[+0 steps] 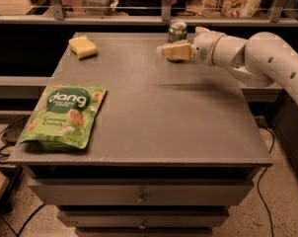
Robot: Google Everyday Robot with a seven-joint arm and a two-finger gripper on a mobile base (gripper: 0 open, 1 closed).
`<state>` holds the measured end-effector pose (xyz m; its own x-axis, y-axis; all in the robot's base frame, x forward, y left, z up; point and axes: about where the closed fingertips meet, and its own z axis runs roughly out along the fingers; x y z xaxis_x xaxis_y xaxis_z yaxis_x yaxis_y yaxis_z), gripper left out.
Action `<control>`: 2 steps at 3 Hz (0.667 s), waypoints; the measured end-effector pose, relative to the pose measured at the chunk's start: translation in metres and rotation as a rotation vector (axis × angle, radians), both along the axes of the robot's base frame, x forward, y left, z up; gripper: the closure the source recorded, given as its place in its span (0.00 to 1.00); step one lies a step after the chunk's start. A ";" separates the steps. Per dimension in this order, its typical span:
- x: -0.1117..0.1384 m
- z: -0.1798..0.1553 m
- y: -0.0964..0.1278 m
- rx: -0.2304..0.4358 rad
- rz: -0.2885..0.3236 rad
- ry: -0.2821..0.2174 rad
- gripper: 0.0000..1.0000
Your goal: Knock green can over
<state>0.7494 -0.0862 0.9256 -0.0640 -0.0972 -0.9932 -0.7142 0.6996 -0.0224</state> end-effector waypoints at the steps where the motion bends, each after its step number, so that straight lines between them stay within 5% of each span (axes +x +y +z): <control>1: 0.022 -0.006 -0.001 -0.021 -0.026 0.008 0.00; 2: 0.042 -0.016 0.000 -0.027 -0.035 0.031 0.00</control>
Offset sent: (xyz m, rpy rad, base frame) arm 0.0668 -0.0042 -0.0280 -0.0335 0.0621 -0.0537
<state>0.7909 -0.0863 0.9095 -0.0989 -0.1211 -0.9877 -0.6897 0.7238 -0.0197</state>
